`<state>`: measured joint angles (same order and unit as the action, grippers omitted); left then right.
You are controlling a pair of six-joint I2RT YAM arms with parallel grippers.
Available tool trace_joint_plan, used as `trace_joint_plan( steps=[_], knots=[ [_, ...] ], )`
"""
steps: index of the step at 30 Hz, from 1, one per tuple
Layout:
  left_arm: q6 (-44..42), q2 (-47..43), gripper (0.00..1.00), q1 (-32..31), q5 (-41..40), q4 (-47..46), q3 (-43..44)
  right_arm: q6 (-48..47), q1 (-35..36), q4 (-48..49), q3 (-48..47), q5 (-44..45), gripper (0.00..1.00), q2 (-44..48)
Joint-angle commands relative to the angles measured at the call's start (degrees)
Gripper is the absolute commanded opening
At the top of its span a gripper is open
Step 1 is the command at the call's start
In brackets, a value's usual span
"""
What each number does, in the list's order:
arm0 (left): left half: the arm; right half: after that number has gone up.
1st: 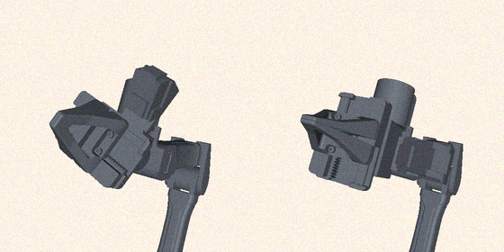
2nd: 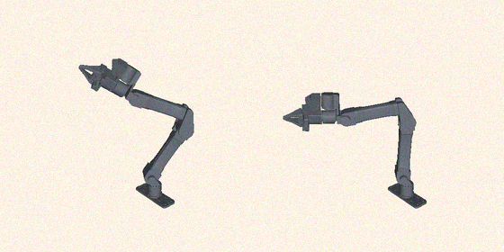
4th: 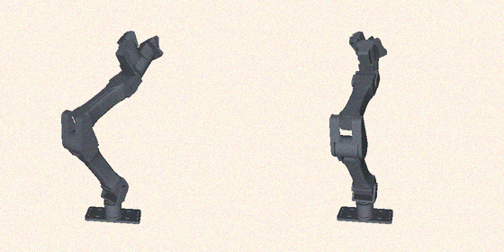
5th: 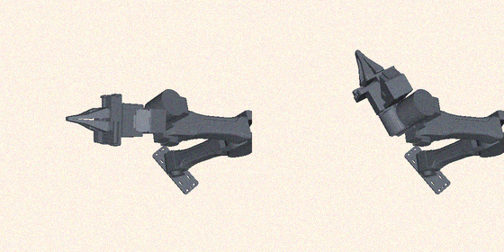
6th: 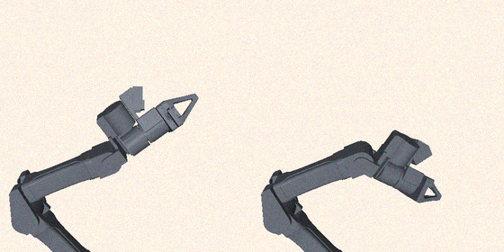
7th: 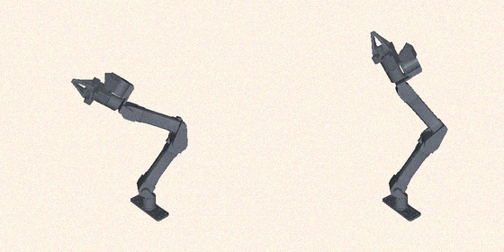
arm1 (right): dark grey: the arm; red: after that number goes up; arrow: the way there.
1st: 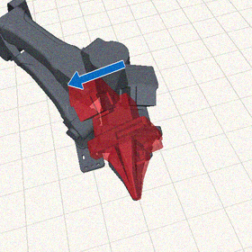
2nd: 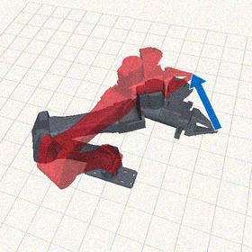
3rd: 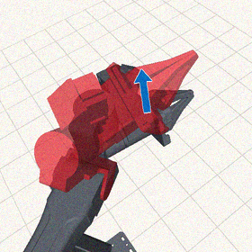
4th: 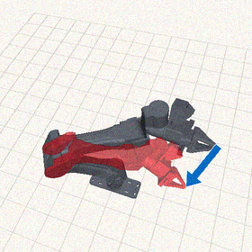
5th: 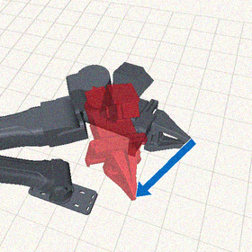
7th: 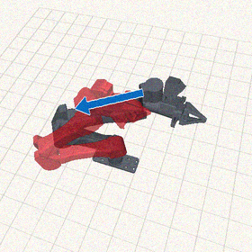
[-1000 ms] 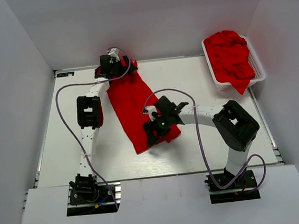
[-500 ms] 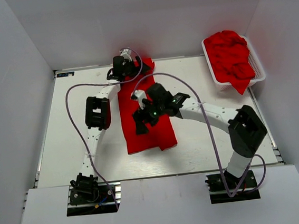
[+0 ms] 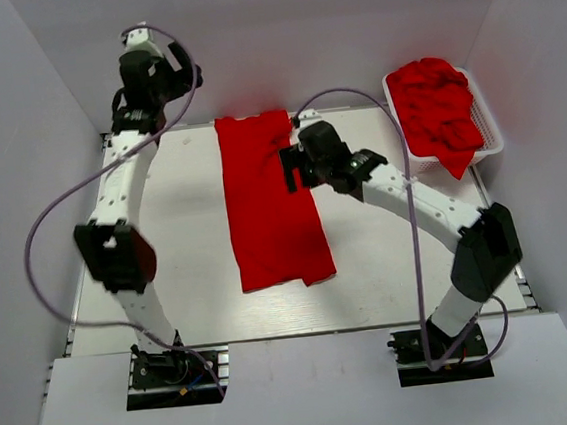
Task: Fold and stack the t-shirts
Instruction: Rotate the tshirt 90 degrees
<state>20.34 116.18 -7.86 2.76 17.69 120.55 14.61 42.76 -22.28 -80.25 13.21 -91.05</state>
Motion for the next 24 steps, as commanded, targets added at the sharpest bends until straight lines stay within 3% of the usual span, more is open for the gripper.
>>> trace_joint_plan(
  steps=[1,3,4,6,7,10,13,18,24],
  knots=[
    [-0.49,-12.61,1.00,-1.37,-7.51,10.61,-22.00,-0.10,-2.76,-0.57,-6.92,6.92,0.86,-7.29],
    [3.90,-19.20,1.00,-1.37,-5.94,7.63,-33.13,-1.50,-4.26,-0.48,-14.63,6.91,0.71,-15.26],
    [5.40,-25.24,1.00,-1.37,-4.62,3.70,-42.85,-2.21,-5.40,-0.83,-19.29,6.04,0.69,-17.04],
    [7.07,-30.29,1.00,-1.89,-1.20,0.60,-50.38,-3.61,-7.25,-1.10,-23.44,5.95,0.63,-25.65],
    [7.08,-32.23,1.00,-2.42,-0.23,-0.19,-55.55,-4.50,-7.86,-0.92,-30.34,5.34,0.62,-27.33],
    [7.70,-36.72,1.00,-2.95,6.97,1.37,-62.16,-8.35,-9.19,1.53,-39.58,2.87,0.58,-40.04],
    [8.31,-39.36,1.00,-2.95,7.87,6.02,-66.05,-10.47,-9.89,4.52,-46.47,3.40,0.60,-44.47],
    [8.31,-44.80,1.00,-2.95,7.86,11.57,-72.02,-12.59,-11.03,17.34,-43.68,1.73,0.61,-48.08],
    [7.27,-46.83,1.00,-2.95,7.87,13.77,-73.35,-12.15,-11.74,24.48,-44.03,-2.48,0.61,-51.95]
  ],
)
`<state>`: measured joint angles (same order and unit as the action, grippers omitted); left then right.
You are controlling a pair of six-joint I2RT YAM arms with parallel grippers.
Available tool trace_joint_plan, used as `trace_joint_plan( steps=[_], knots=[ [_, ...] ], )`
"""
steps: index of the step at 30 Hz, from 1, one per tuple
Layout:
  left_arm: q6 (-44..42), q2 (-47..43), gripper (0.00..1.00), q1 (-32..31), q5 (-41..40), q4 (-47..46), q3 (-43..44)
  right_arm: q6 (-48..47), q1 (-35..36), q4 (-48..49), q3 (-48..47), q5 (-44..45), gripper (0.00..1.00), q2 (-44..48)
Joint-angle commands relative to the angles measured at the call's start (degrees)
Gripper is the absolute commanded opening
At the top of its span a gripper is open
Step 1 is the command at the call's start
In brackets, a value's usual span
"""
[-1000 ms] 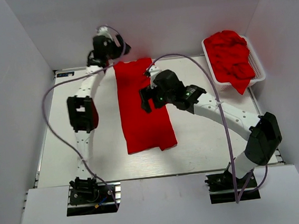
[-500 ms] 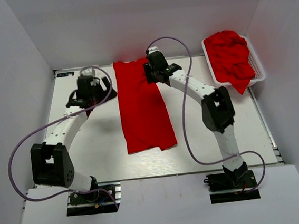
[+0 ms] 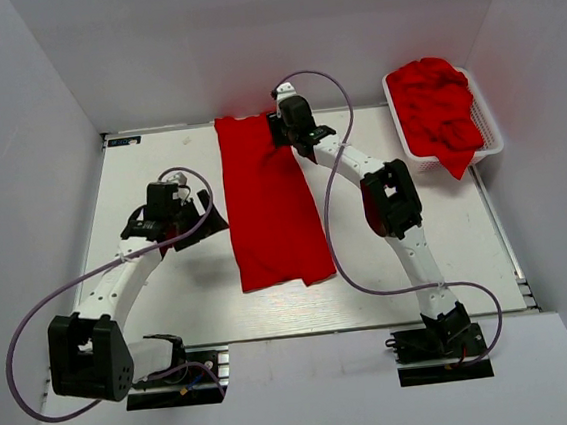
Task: Fold and stack the t-shirts
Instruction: Rotate the tshirt 90 degrees
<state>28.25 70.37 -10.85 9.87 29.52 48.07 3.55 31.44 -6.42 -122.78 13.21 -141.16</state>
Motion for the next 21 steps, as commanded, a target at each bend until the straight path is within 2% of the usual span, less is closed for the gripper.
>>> trace_joint_plan(
  steps=[1,14,15,18,21],
  knots=[
    [-0.65,-0.33,1.00,0.04,0.24,1.95,-0.88,-1.18,-0.42,10.27,-1.50,-3.62,0.61,-2.71],
    [-1.71,4.87,1.00,0.04,1.91,2.47,0.79,0.58,-1.29,12.92,-2.29,-4.95,0.61,-6.76],
    [-1.71,5.48,1.00,0.04,1.91,2.47,0.79,0.75,-1.29,13.09,-2.29,-4.86,0.65,-7.02],
    [-1.71,6.10,1.00,0.04,1.91,2.47,1.32,1.02,-1.47,14.06,-2.20,-4.43,0.65,-7.63],
    [-2.23,6.80,1.00,0.04,1.91,3.00,1.84,1.55,-1.65,15.64,-2.37,-3.98,0.60,-8.60]
  ],
)
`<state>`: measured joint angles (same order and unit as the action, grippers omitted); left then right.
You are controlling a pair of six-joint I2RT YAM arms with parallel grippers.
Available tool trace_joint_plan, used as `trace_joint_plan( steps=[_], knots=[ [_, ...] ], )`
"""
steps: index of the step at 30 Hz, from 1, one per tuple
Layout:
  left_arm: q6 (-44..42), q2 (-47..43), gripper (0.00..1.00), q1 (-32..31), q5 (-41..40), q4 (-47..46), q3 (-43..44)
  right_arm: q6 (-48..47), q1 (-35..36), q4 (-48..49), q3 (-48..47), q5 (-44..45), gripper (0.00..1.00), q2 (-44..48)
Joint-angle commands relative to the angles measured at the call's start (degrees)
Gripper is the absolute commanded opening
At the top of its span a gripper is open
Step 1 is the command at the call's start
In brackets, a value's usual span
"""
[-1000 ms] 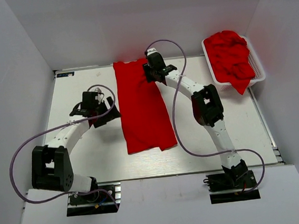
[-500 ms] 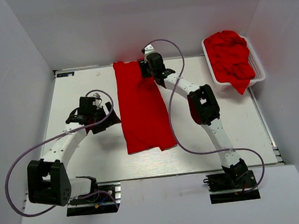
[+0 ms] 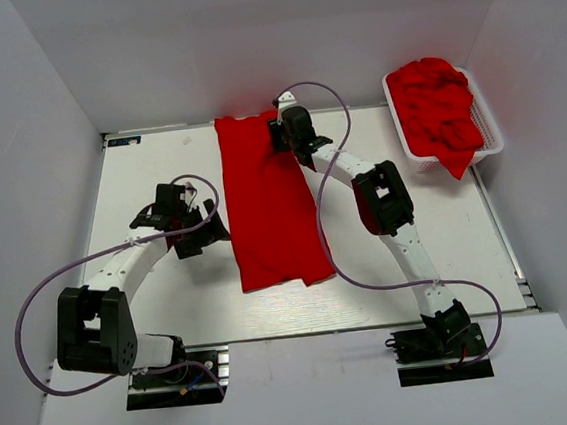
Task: Fold and stack the t-shirts
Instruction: Rotate the tshirt 90 degrees
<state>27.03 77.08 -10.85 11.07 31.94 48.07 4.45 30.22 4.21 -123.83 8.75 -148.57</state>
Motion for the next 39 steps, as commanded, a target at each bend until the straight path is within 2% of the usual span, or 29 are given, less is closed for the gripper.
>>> trace_joint_plan(
  steps=[1,3,10,13,17,20,27,39],
  knots=[
    [-1.01,0.09,1.00,0.04,0.71,0.58,1.85,0.82,-0.42,5.02,-2.20,0.47,0.54,-1.37],
    [-1.01,0.70,1.00,0.04,0.71,0.58,1.85,0.56,-0.68,4.85,-3.34,0.30,0.49,-2.42],
    [-1.54,1.32,1.00,0.04,0.71,1.10,2.37,0.39,-1.04,3.88,-5.02,-1.81,0.49,-3.13],
    [-1.54,1.32,1.00,0.04,0.71,1.63,2.37,0.30,-1.13,3.70,-4.93,-2.25,0.45,-3.21],
    [-1.54,0.79,1.00,0.04,0.18,1.63,2.37,1.96,-1.13,3.79,-4.23,-1.29,0.00,-2.87],
    [-1.54,0.27,1.00,0.04,-0.34,2.16,2.37,3.72,-1.56,4.84,-1.95,-0.31,0.00,-0.24],
    [-1.54,-0.88,1.00,0.04,0.17,2.16,2.90,12.32,-2.44,9.59,10.97,2.06,0.00,8.47],
    [-1.54,-3.78,1.00,0.57,-0.35,3.83,2.37,17.17,-3.41,4.77,11.07,1.27,0.00,10.40]
  ],
)
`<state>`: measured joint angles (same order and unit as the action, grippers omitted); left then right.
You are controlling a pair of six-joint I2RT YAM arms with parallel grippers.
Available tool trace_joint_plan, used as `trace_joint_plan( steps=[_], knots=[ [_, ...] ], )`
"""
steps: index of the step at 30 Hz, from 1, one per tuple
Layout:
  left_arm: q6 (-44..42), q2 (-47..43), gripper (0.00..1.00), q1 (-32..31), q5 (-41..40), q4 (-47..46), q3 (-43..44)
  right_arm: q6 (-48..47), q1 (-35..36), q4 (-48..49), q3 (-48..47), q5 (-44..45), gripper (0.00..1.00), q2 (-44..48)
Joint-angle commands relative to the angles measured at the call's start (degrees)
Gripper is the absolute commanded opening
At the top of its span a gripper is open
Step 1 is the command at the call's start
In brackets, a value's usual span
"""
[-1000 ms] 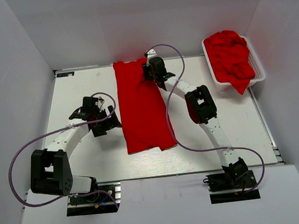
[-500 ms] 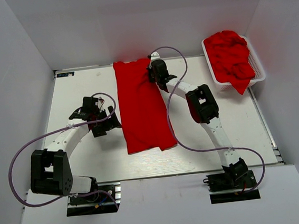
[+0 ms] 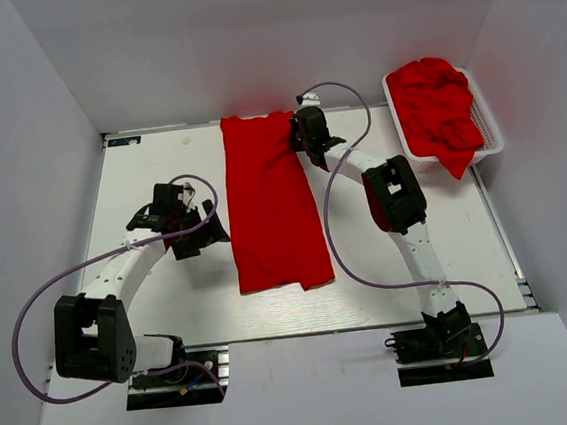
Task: Fold and stack the t-shirts
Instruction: Rotate the tshirt 90 degrees
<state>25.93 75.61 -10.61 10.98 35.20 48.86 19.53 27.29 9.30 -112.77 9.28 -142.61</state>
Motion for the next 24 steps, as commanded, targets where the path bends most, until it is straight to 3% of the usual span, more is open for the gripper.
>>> trace_joint_plan(
  steps=[1,10,17,19,20,21,23,24],
  knots=[
    [-0.44,-2.31,1.00,0.33,-0.26,0.57,1.59,2.35,-0.66,-0.86,0.18,0.57,0.00,4.96],
    [-0.44,-1.79,1.00,0.33,0.27,0.57,1.59,5.52,-1.18,-7.45,2.72,1.88,0.00,7.51],
    [0.08,-1.79,1.00,0.33,1.94,-0.57,2.12,9.48,-1.71,-7.10,5.55,0.57,0.00,8.05],
    [0.08,-1.26,1.00,0.33,1.94,-0.57,2.12,8.87,-1.80,-7.10,5.28,-1.63,0.06,7.69],
    [0.08,-1.26,1.00,0.33,1.94,-0.57,2.12,8.60,-1.71,-7.19,5.19,-3.37,0.12,7.61],
    [0.08,-1.26,1.00,0.33,1.94,-0.57,2.12,7.90,-1.71,-7.45,4.76,-3.39,0.29,7.34],
    [0.08,-1.26,1.00,0.33,2.46,-0.57,2.12,7.10,-1.89,-8.15,4.32,-3.57,0.40,7.43],
    [-0.44,-1.26,1.00,0.33,2.46,-0.57,2.12,6.23,-1.89,-8.51,4.14,-2.87,0.90,7.95]
  ],
)
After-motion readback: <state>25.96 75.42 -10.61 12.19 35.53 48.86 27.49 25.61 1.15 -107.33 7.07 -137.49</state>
